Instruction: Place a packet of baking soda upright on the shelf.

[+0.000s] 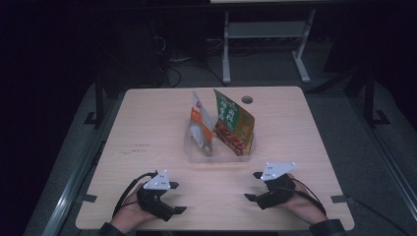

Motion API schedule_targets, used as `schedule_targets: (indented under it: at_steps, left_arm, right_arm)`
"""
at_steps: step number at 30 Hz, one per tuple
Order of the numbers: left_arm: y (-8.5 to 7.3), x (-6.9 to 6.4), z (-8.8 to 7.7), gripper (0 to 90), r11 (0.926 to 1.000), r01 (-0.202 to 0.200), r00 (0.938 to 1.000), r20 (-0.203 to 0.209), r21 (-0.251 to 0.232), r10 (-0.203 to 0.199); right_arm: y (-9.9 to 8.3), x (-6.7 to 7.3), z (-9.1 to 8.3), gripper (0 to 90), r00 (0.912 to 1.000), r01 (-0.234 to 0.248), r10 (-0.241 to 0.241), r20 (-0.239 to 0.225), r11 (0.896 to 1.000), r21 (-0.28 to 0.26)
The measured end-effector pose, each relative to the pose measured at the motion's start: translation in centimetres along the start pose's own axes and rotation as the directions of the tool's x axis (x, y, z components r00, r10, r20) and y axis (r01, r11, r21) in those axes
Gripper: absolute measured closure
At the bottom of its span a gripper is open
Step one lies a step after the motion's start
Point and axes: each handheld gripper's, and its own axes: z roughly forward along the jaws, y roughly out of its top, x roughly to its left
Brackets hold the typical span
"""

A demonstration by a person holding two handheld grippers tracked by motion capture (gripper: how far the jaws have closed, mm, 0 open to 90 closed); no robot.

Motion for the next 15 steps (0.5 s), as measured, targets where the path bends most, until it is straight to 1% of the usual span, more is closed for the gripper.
schedule_targets:
  at_steps: [2,15]
  left_arm:
    - [0.0,0.0,0.0,15.9,1.0,0.0,1.0,0.0,0.0,0.0]
    - [0.03,0.0,0.06,15.9,1.0,0.0,1.0,0.001,0.0,0.0]
  right_arm:
    - [-0.08,-0.02,0.01,22.3,1.0,0.004,-0.004,0.004,1.0,0.006]
    - [0.12,0.15,-0.12,21.7,0.9999,0.011,-0.011,-0.004,1.0,-0.009]
